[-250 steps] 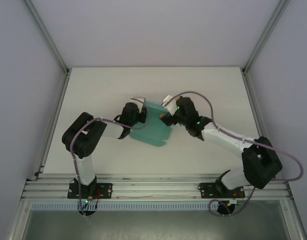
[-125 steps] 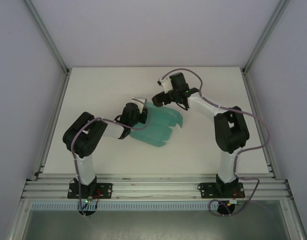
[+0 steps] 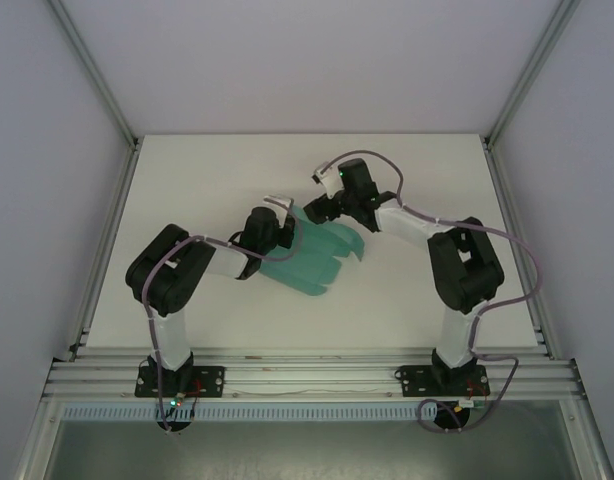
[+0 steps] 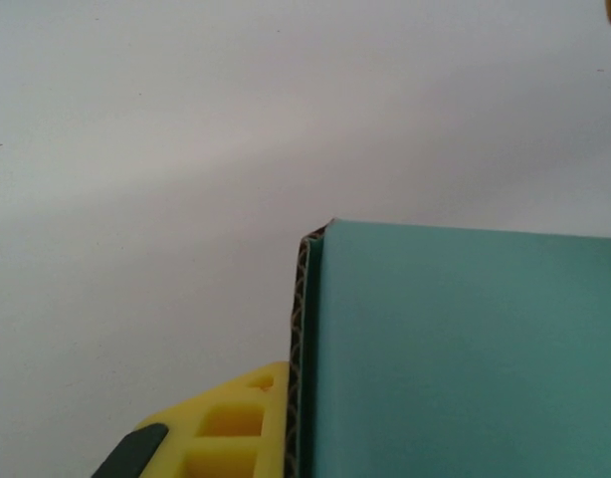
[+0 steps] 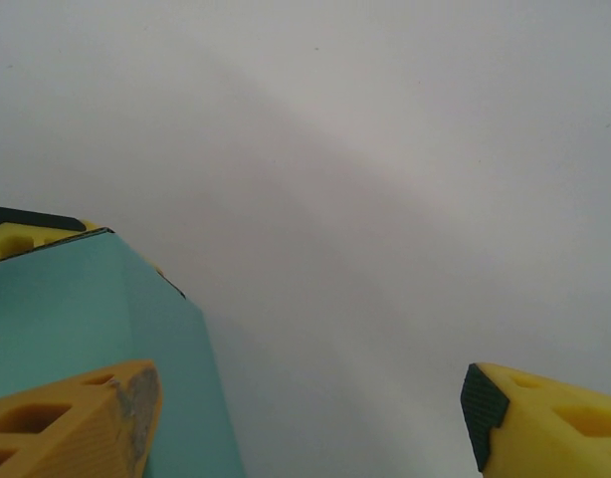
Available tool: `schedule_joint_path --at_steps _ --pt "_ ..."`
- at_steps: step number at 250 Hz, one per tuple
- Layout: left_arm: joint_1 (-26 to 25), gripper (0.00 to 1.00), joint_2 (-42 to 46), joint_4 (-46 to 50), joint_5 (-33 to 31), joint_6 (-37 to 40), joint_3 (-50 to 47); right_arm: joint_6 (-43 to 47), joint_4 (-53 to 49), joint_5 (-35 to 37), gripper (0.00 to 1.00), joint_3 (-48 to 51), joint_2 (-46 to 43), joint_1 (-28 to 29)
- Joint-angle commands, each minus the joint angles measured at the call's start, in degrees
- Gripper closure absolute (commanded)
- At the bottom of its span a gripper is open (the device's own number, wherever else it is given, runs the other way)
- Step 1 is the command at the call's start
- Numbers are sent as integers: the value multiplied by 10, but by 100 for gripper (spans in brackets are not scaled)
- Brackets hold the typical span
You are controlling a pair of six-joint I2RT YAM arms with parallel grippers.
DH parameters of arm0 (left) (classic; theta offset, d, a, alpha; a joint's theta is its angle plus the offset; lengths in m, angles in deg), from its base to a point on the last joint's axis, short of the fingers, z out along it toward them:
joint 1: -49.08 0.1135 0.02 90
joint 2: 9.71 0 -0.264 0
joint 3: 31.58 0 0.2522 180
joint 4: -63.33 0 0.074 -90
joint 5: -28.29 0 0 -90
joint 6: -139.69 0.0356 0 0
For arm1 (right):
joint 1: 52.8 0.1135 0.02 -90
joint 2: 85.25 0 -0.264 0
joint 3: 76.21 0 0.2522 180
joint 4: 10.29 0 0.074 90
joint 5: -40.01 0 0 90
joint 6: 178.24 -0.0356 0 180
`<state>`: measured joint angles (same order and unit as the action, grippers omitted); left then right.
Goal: Assemble paper box
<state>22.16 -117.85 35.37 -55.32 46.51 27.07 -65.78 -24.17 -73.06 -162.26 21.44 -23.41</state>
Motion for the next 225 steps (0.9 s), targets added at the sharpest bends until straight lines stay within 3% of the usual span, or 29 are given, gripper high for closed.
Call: schedule_joint_path --at_steps 1,31,72,97,132,179,225 --pt "-4 85 -16 34 2 -37 -13 63 -28 64 21 62 11 28" --pt "-4 79 -15 32 -5 -37 -2 56 -26 73 20 63 9 32" --pt "-4 81 -28 42 -3 -40 12 48 -37 91 21 56 17 32" --pt "-4 100 -27 33 -25 -47 5 45 -36 87 20 60 17 32" --pt "-4 100 -20 39 -86 -53 6 21 -31 99 20 66 10 33" --pt "-5 100 40 106 -142 -107 12 -129 12 226 10 86 -62 34" --pt "-6 100 85 202 -181 -151 20 -188 3 318 5 105 -176 32"
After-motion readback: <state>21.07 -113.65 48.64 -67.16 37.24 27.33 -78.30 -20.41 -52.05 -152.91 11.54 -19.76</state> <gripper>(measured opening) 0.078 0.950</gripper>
